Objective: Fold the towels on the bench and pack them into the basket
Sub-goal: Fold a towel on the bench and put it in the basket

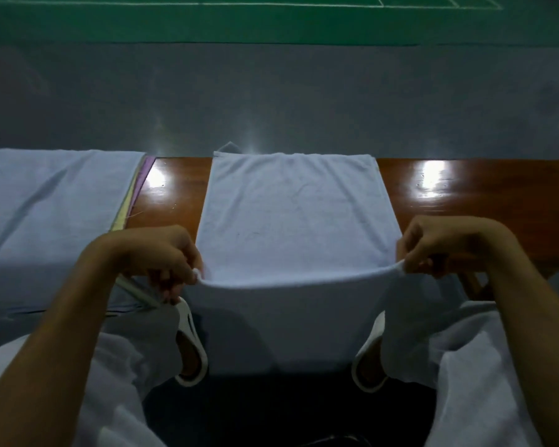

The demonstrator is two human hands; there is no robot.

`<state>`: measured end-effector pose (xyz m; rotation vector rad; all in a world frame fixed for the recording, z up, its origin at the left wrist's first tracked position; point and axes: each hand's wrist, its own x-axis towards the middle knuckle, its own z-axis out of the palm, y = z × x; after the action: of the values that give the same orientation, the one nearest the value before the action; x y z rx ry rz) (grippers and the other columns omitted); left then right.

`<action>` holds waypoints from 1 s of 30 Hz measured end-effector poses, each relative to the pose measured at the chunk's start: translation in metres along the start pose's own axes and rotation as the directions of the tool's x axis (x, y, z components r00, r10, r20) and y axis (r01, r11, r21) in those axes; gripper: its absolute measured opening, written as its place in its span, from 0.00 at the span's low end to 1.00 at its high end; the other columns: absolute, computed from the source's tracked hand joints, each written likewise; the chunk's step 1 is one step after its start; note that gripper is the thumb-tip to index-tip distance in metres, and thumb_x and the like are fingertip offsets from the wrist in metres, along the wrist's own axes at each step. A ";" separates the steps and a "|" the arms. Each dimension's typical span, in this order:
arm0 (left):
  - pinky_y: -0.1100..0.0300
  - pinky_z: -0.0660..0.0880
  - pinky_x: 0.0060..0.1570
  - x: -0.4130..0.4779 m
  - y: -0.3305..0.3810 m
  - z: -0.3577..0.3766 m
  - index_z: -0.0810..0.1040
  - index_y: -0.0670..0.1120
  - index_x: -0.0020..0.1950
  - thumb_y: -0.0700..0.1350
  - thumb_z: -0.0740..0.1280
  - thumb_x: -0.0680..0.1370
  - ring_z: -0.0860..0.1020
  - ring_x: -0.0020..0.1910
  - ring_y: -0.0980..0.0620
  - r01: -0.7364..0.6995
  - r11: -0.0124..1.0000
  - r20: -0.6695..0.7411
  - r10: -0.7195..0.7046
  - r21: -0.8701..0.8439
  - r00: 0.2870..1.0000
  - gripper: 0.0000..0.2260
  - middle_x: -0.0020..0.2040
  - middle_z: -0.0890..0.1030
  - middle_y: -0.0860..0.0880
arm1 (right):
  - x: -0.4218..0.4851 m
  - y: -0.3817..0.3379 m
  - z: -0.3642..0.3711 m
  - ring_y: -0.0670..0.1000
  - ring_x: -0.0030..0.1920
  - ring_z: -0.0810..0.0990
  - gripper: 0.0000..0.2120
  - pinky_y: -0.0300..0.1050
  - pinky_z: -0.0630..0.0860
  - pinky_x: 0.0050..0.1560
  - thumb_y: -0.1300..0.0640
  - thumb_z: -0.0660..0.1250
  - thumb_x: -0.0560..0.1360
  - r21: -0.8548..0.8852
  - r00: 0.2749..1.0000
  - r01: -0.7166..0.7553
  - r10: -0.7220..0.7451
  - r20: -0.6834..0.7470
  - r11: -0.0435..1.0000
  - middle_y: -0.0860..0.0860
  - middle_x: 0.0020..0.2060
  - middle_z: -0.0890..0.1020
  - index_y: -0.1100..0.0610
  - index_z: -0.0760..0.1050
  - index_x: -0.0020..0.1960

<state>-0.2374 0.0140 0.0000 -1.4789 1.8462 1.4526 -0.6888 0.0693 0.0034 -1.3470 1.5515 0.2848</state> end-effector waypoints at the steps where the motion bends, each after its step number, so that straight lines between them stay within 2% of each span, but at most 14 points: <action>1: 0.56 0.78 0.35 -0.002 0.000 -0.001 0.84 0.40 0.52 0.37 0.72 0.79 0.83 0.34 0.45 -0.020 0.999 0.065 0.018 0.026 0.998 0.04 0.40 0.85 0.37 | -0.001 -0.001 0.001 0.53 0.36 0.80 0.03 0.45 0.81 0.39 0.60 0.77 0.73 -0.013 0.999 -0.013 0.014 0.048 1.000 0.57 0.38 0.85 0.60 0.87 0.44; 4: 0.51 0.81 0.43 -0.003 0.002 -0.004 0.85 0.46 0.55 0.43 0.75 0.78 0.85 0.40 0.43 -0.153 0.988 0.076 0.150 0.031 0.986 0.07 0.43 0.86 0.40 | -0.004 -0.001 0.000 0.57 0.38 0.78 0.13 0.45 0.80 0.40 0.50 0.78 0.69 -0.037 0.995 0.002 0.002 0.100 0.999 0.60 0.42 0.85 0.59 0.87 0.47; 7: 0.56 0.81 0.42 0.008 0.013 -0.001 0.84 0.46 0.55 0.45 0.73 0.78 0.85 0.40 0.47 -0.299 0.954 -0.228 0.286 -0.021 0.931 0.07 0.41 0.86 0.45 | -0.007 -0.008 -0.001 0.55 0.33 0.73 0.14 0.41 0.74 0.35 0.46 0.76 0.73 0.016 0.995 0.085 -0.084 -0.053 0.996 0.64 0.37 0.81 0.58 0.88 0.44; 9: 0.60 0.81 0.41 0.024 0.026 0.009 0.83 0.46 0.53 0.46 0.72 0.79 0.85 0.43 0.49 -0.397 0.915 -0.492 0.312 -0.076 0.813 0.06 0.42 0.86 0.48 | 0.003 -0.016 0.001 0.52 0.29 0.71 0.14 0.40 0.72 0.31 0.48 0.75 0.75 0.086 0.944 0.171 -0.139 -0.298 0.981 0.62 0.30 0.77 0.59 0.87 0.39; 10: 0.62 0.81 0.40 0.035 0.033 0.015 0.83 0.46 0.53 0.46 0.72 0.79 0.85 0.44 0.52 -0.449 0.891 -0.606 0.318 -0.072 0.729 0.05 0.43 0.86 0.49 | 0.014 -0.022 0.004 0.52 0.29 0.73 0.14 0.41 0.75 0.31 0.49 0.75 0.75 0.101 0.877 0.220 -0.152 -0.456 0.970 0.58 0.29 0.78 0.60 0.86 0.38; 12: 0.65 0.80 0.46 0.058 0.046 0.030 0.82 0.48 0.57 0.48 0.71 0.80 0.83 0.49 0.57 -0.484 0.873 -0.746 0.363 0.062 0.558 0.07 0.51 0.84 0.53 | 0.041 -0.039 0.018 0.51 0.33 0.81 0.11 0.50 0.83 0.38 0.52 0.74 0.76 0.009 0.621 0.299 -0.188 -0.761 0.954 0.51 0.32 0.83 0.57 0.84 0.39; 13: 0.62 0.80 0.51 0.071 0.051 0.036 0.81 0.49 0.60 0.49 0.70 0.81 0.81 0.54 0.57 -0.473 0.868 -0.770 0.403 0.151 0.495 0.09 0.57 0.83 0.53 | 0.054 -0.050 0.028 0.50 0.36 0.82 0.08 0.54 0.83 0.43 0.54 0.74 0.75 -0.072 0.481 0.330 -0.233 -0.845 0.941 0.49 0.34 0.84 0.56 0.83 0.40; 14: 0.57 0.79 0.59 0.083 0.056 0.043 0.79 0.50 0.65 0.50 0.68 0.82 0.79 0.60 0.54 -0.465 0.857 -0.771 0.448 0.225 0.453 0.12 0.63 0.81 0.51 | 0.065 -0.065 0.041 0.49 0.39 0.82 0.04 0.54 0.82 0.46 0.56 0.73 0.75 -0.128 0.391 0.382 -0.285 -0.875 0.915 0.49 0.38 0.84 0.56 0.82 0.43; 15: 0.54 0.74 0.68 0.092 0.061 0.049 0.77 0.50 0.69 0.51 0.65 0.84 0.76 0.66 0.51 -0.461 0.845 -0.757 0.483 0.271 0.440 0.15 0.68 0.78 0.50 | 0.073 -0.080 0.055 0.49 0.44 0.82 0.04 0.52 0.82 0.50 0.59 0.71 0.75 -0.155 0.366 0.441 -0.334 -0.868 0.884 0.50 0.44 0.85 0.57 0.82 0.48; 18: 0.56 0.55 0.79 0.109 0.073 0.063 0.67 0.49 0.80 0.53 0.54 0.85 0.61 0.80 0.51 -0.472 0.839 -0.715 0.504 0.271 0.485 0.23 0.80 0.66 0.49 | 0.088 -0.117 0.093 0.54 0.62 0.79 0.20 0.50 0.75 0.67 0.61 0.66 0.78 -0.221 0.448 0.533 -0.494 -0.745 0.817 0.57 0.63 0.80 0.61 0.75 0.69; 21: 0.52 0.45 0.81 0.120 0.074 0.067 0.56 0.50 0.84 0.54 0.47 0.85 0.49 0.83 0.51 -0.343 0.878 -0.697 0.474 0.333 0.538 0.26 0.84 0.55 0.50 | 0.101 -0.120 0.108 0.56 0.80 0.59 0.29 0.53 0.55 0.81 0.56 0.58 0.82 -0.388 0.544 0.417 -0.567 -0.618 0.822 0.57 0.80 0.63 0.60 0.59 0.81; 24: 0.50 0.39 0.81 0.126 0.065 0.063 0.46 0.51 0.84 0.57 0.45 0.87 0.41 0.83 0.51 -0.140 0.894 -0.682 0.419 0.426 0.600 0.26 0.85 0.44 0.49 | 0.108 -0.101 0.096 0.53 0.83 0.43 0.32 0.55 0.42 0.82 0.43 0.46 0.85 -0.504 0.608 0.179 -0.498 -0.618 0.845 0.52 0.83 0.47 0.56 0.47 0.84; 27: 0.47 0.38 0.81 0.123 0.047 0.049 0.43 0.53 0.85 0.61 0.43 0.86 0.38 0.83 0.49 -0.010 0.891 -0.714 0.369 0.453 0.595 0.29 0.84 0.41 0.48 | 0.109 -0.074 0.074 0.52 0.82 0.38 0.33 0.55 0.39 0.81 0.37 0.42 0.85 -0.463 0.638 0.054 -0.387 -0.666 0.885 0.51 0.83 0.41 0.52 0.41 0.84; 30: 0.48 0.36 0.78 0.117 0.028 0.031 0.42 0.51 0.85 0.65 0.41 0.84 0.38 0.82 0.49 0.072 0.899 -0.734 0.304 0.432 0.607 0.32 0.84 0.39 0.48 | 0.105 -0.044 0.050 0.53 0.82 0.38 0.34 0.56 0.39 0.81 0.37 0.42 0.84 -0.393 0.645 -0.048 -0.272 -0.714 0.918 0.52 0.83 0.41 0.54 0.40 0.84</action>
<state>-0.3161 -0.0194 -0.0898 -1.9440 2.5788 0.2925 -0.6107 0.0271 -0.0836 -2.0406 2.1634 -0.1095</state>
